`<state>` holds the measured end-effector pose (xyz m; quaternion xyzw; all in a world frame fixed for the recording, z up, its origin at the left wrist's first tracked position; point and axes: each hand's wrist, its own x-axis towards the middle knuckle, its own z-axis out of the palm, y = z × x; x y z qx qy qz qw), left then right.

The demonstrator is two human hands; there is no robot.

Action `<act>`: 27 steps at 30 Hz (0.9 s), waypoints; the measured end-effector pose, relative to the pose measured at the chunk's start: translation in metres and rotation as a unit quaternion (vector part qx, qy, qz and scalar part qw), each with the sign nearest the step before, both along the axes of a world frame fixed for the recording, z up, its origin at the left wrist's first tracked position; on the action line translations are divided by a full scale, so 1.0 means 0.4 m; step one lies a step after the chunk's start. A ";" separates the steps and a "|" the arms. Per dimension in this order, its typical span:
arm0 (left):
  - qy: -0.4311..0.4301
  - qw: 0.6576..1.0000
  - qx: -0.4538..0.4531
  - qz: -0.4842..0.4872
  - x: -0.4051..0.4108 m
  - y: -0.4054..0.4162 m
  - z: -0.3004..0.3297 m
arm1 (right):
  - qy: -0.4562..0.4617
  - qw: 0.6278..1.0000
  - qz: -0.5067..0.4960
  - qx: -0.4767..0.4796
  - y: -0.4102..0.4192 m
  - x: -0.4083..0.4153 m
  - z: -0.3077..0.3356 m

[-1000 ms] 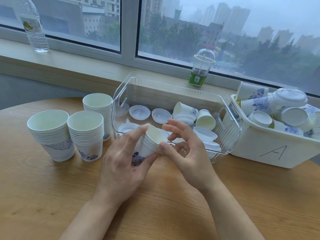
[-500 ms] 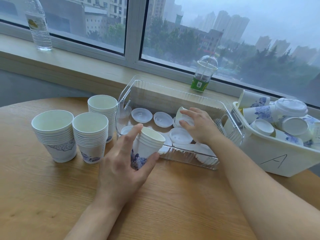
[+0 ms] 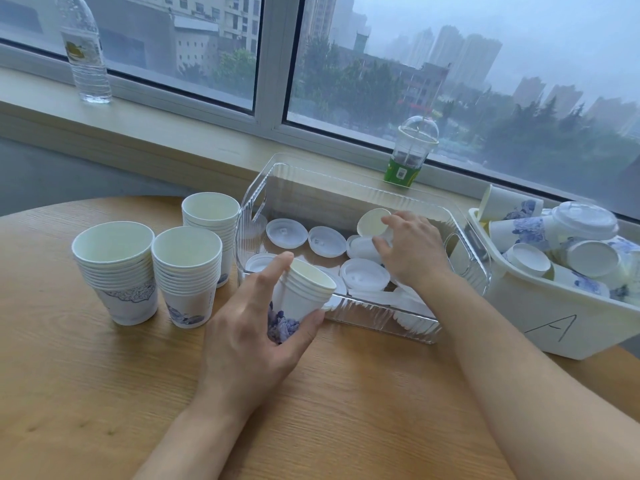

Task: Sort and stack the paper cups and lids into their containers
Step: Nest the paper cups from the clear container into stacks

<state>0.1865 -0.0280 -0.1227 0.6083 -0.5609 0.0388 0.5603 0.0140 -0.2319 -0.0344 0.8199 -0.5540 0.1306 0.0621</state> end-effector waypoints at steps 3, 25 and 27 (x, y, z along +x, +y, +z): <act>-0.002 1.000 0.001 0.001 0.000 0.000 -0.001 | -0.012 1.000 -0.026 0.004 -0.001 -0.020 0.004; -0.015 1.000 0.001 -0.012 0.003 -0.005 -0.007 | -0.458 0.843 0.162 0.229 0.256 -0.056 0.058; -0.015 1.000 0.001 -0.017 0.003 -0.005 -0.007 | -0.460 0.838 0.167 0.242 0.272 -0.046 0.051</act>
